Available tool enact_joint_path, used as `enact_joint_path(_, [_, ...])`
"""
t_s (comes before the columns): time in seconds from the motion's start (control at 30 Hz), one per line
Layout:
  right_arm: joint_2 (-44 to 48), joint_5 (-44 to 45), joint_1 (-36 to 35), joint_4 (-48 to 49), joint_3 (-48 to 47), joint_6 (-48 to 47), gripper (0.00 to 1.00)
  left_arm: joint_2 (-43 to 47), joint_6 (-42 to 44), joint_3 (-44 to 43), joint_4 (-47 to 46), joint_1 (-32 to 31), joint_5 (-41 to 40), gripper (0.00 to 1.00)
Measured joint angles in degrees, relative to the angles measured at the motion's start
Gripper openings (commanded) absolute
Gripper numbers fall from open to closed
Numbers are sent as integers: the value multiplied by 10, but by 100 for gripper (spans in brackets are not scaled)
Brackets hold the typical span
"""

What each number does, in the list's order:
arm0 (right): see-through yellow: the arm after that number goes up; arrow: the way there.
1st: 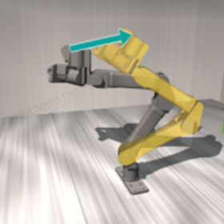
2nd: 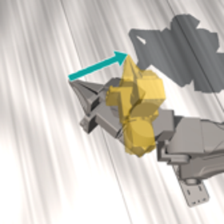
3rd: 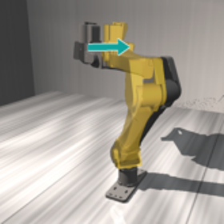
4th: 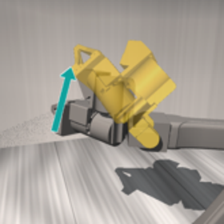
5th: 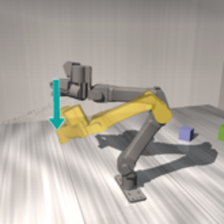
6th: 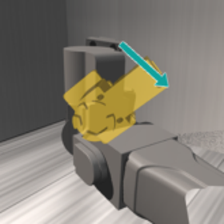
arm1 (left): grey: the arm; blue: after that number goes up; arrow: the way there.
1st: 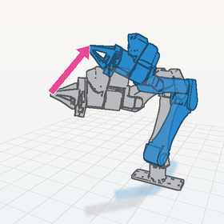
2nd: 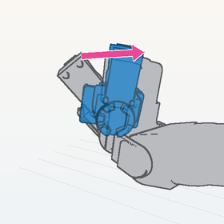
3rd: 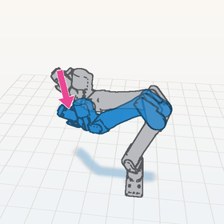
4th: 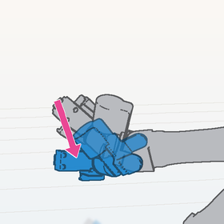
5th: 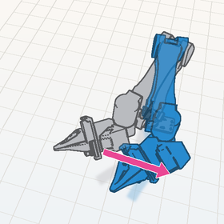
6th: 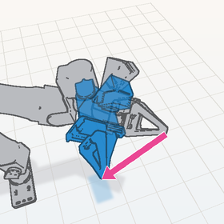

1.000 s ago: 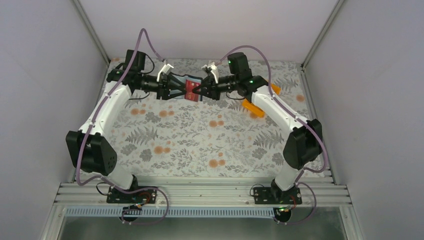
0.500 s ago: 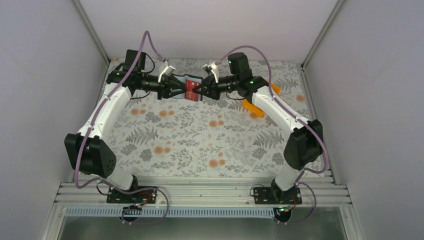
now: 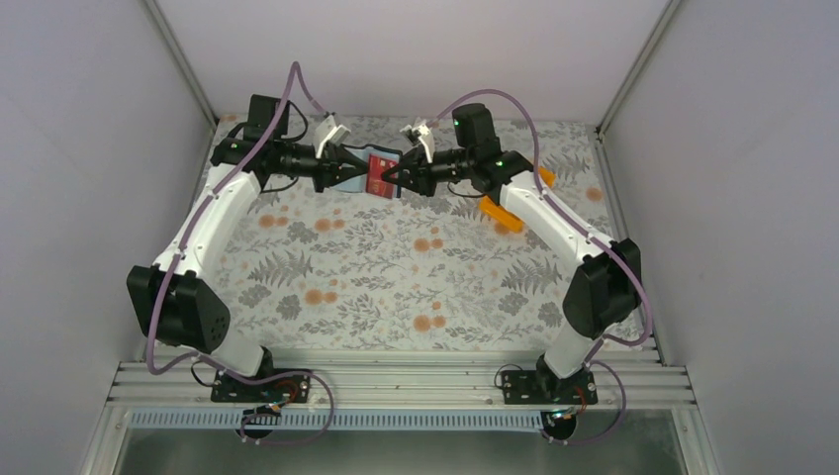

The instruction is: Take the credit cards out of the card holder

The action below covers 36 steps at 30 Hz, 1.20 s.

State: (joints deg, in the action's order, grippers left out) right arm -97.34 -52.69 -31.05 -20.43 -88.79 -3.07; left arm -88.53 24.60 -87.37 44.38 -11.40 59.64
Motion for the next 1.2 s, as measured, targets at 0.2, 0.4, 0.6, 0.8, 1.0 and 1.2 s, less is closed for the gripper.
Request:
enact_joint_path(0.2, [0, 6, 0, 11, 14, 0, 4, 5, -9, 9, -5, -8, -33, 8])
enact_joint_path(0.4, [0, 1, 1, 13, 16, -9, 4, 10, 4, 20, 3, -9, -26, 19])
enact_joint_path(0.6, [7, 2, 4, 14, 16, -15, 4, 14, 24, 37, 17, -14, -21, 39])
enact_joint_path(0.8, [9, 3, 6, 22, 16, -22, 4, 15, 16, 39, 14, -17, 4, 54])
enact_joint_path(1.0, [9, -7, 9, 14, 1, -64, 4, 6, 4, 16, 29, -12, 43, 60])
enact_joint_path(1.2, [10, -24, 11, 5, -20, -86, 6, -5, 4, -16, 60, -1, 103, 53])
